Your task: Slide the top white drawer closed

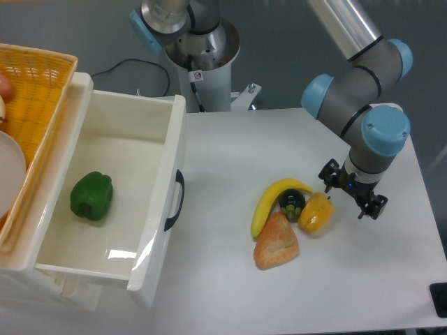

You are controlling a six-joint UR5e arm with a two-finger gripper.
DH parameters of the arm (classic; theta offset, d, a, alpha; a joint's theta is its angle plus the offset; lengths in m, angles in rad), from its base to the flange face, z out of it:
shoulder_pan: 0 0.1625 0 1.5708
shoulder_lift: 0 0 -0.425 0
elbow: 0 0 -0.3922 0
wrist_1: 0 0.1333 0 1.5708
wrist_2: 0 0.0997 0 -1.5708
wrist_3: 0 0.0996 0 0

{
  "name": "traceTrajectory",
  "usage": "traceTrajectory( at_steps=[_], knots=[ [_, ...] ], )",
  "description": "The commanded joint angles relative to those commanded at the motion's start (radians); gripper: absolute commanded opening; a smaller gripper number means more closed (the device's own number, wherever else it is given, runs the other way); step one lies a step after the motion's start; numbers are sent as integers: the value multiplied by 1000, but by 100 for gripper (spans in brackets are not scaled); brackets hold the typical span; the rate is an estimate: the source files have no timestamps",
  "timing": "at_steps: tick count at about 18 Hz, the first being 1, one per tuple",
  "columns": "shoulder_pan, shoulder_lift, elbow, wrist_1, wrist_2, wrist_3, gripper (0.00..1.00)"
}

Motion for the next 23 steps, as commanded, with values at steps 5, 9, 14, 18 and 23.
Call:
traceTrajectory(
  at_steps=[5, 9, 14, 18, 23],
  knots=[
    [0, 2, 5, 5, 0, -5, 100],
    [-11, 0, 14, 11, 2, -15, 100],
    [-21, 17, 8, 21, -11, -135, 100],
    [-55, 47, 0, 11, -28, -239, 100],
    [-83, 86, -51, 3, -118, -368, 100]
  ],
)
